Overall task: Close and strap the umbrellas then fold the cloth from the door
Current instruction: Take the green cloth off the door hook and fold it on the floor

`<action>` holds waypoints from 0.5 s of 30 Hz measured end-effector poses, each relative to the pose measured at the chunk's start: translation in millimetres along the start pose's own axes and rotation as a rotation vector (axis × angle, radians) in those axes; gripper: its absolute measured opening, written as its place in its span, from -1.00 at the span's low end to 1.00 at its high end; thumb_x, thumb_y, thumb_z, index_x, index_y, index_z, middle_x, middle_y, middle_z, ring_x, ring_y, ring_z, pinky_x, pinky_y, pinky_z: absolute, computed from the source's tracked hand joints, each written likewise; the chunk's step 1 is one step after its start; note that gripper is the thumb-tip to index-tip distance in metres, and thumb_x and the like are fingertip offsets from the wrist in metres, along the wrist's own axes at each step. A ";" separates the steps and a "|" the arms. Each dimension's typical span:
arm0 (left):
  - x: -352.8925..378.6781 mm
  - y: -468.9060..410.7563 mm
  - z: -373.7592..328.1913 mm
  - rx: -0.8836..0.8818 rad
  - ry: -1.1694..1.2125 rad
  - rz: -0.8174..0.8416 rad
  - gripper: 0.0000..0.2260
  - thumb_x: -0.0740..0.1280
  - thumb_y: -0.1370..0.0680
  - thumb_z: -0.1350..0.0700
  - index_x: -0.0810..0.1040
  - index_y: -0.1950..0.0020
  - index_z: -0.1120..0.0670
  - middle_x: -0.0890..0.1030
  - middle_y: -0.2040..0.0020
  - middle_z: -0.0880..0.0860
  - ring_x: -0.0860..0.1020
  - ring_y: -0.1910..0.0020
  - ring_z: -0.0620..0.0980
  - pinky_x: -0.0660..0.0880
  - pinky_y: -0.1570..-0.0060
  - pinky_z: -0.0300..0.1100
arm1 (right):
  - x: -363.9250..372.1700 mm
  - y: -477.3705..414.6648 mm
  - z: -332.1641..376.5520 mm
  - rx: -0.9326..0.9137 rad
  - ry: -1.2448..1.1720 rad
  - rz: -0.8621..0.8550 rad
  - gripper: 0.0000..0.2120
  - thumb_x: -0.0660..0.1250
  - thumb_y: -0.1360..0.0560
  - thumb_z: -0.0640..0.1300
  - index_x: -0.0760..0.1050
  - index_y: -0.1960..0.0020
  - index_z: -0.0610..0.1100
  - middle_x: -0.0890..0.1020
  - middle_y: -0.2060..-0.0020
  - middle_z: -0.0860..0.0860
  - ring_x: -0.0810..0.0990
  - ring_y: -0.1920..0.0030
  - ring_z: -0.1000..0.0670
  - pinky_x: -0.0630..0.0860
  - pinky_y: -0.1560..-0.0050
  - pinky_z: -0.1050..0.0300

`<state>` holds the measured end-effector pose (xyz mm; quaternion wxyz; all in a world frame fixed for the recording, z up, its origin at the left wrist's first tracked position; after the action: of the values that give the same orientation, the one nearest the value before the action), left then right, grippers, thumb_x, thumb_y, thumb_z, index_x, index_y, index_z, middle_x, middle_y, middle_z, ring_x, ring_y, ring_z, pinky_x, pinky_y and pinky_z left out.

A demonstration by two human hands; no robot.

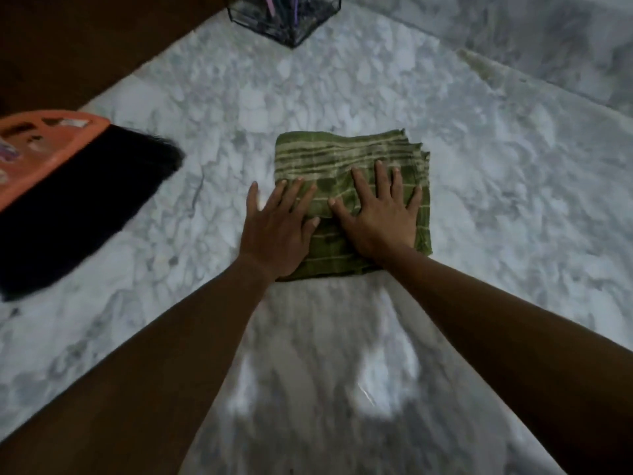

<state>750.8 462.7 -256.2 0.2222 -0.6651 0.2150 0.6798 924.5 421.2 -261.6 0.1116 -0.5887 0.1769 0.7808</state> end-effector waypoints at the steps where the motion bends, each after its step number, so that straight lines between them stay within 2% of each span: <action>1: 0.5 -5.2 18.3 -0.043 -0.005 -0.005 -0.47 -0.06 -0.66 -0.16 0.28 -0.57 0.00 0.33 -0.57 0.05 0.31 -0.52 0.11 -0.02 -0.47 0.33 | 2.9 -17.6 17.5 -0.038 0.014 0.005 -0.21 -0.22 -0.46 0.54 -0.10 -0.61 0.23 -0.14 -0.63 0.02 -0.24 -0.61 -0.09 -0.29 -0.51 -0.34; 4: 0.7 -12.4 68.7 -0.175 -0.030 -0.017 -0.47 -0.09 -0.67 -0.15 0.26 -0.58 0.00 0.33 -0.56 0.03 0.30 -0.52 0.09 -0.03 -0.48 0.30 | 11.7 -62.5 71.0 -0.147 0.037 0.018 -0.21 -0.22 -0.45 0.54 -0.10 -0.60 0.23 -0.14 -0.63 0.01 -0.24 -0.61 -0.10 -0.28 -0.50 -0.36; 8: 4.4 8.7 112.8 -0.368 0.024 -0.069 -0.50 -0.03 -0.67 -0.12 0.30 -0.56 0.01 0.35 -0.55 0.05 0.28 -0.54 0.09 -0.03 -0.48 0.28 | 27.2 -85.3 132.3 -0.313 0.100 0.064 -0.24 -0.22 -0.47 0.51 -0.12 -0.60 0.23 -0.15 -0.63 0.01 -0.23 -0.61 -0.11 -0.30 -0.48 -0.38; 10: 4.3 34.4 113.0 -0.476 0.059 -0.072 -0.49 -0.04 -0.66 -0.12 0.30 -0.56 0.03 0.34 -0.56 0.07 0.27 -0.55 0.10 -0.03 -0.47 0.29 | 31.0 -76.4 150.0 -0.425 0.086 0.058 -0.26 -0.15 -0.49 0.50 -0.02 -0.60 0.24 -0.06 -0.63 0.01 -0.14 -0.62 -0.12 -0.24 -0.49 -0.38; 12: 4.7 66.6 99.5 -0.574 0.078 -0.049 -0.47 -0.05 -0.65 -0.12 0.29 -0.56 0.04 0.33 -0.56 0.08 0.25 -0.55 0.10 -0.03 -0.48 0.29 | 31.7 -53.5 159.0 -0.557 0.062 -0.015 -0.30 -0.03 -0.50 0.47 0.16 -0.56 0.23 0.12 -0.61 -0.02 0.05 -0.61 -0.16 -0.12 -0.50 -0.40; 13: 3.7 82.9 88.9 -0.611 0.089 -0.028 -0.46 -0.06 -0.64 -0.12 0.29 -0.56 0.06 0.32 -0.56 0.10 0.25 -0.55 0.11 -0.03 -0.48 0.29 | 33.4 -40.5 159.4 -0.610 0.069 -0.026 -0.31 0.00 -0.49 0.47 0.19 -0.55 0.22 0.15 -0.61 -0.02 0.08 -0.60 -0.16 -0.09 -0.49 -0.41; 15: -0.3 111.9 62.5 -0.650 0.113 -0.003 -0.46 -0.02 -0.63 -0.10 0.33 -0.54 0.11 0.35 -0.54 0.14 0.30 -0.53 0.17 0.05 -0.45 0.31 | 36.1 -13.4 150.7 -0.668 0.074 0.016 -0.30 -0.01 -0.49 0.48 0.14 -0.56 0.23 0.10 -0.62 0.00 0.03 -0.61 -0.13 -0.10 -0.49 -0.40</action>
<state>634.4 408.9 -254.8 -0.0129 -0.7381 -0.0021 0.6745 786.9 493.7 -261.3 -0.1000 -0.6192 -0.0803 0.7747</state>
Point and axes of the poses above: each hand's wrist, its own y-axis away from the middle knuckle, its own x-axis out of the palm, z = x × y, the point moved 5 cm from there along -y, towards the middle knuckle
